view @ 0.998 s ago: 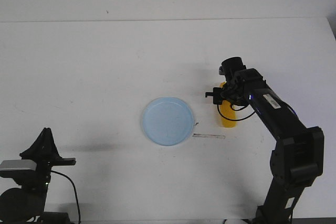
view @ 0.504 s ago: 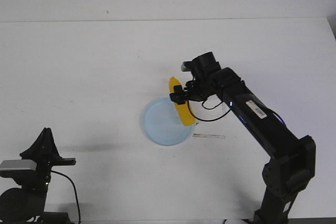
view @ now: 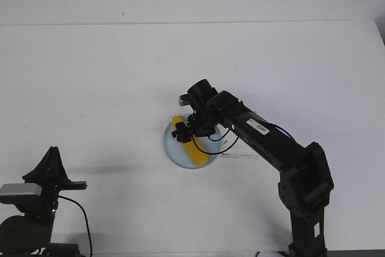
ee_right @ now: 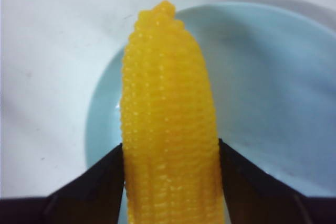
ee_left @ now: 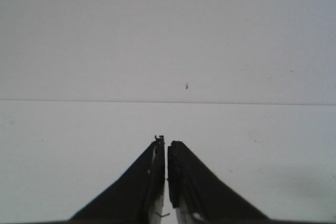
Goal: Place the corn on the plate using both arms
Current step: 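Carry the corn with the right gripper and lower it onto the plate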
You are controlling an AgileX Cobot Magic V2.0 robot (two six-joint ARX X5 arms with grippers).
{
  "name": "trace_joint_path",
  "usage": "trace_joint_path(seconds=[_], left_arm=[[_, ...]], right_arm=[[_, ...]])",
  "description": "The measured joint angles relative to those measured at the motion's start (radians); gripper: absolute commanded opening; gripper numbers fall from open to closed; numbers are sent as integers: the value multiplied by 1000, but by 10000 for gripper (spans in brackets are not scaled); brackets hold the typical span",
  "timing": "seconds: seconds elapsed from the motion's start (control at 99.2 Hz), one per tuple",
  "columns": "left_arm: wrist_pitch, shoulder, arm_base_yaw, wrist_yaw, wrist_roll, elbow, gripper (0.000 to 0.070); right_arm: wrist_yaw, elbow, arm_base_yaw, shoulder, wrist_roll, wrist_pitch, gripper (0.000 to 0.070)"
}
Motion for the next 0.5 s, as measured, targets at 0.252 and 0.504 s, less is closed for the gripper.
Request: trace_joint_path(seconds=[0.252,0.504], left_arm=[[0,0,0,0,0,0,1],[0,0,0,0,0,0,2]], right_arm=[[24,0,-1,0,0,0,394],[32,3,-15,-57,0,3,493]])
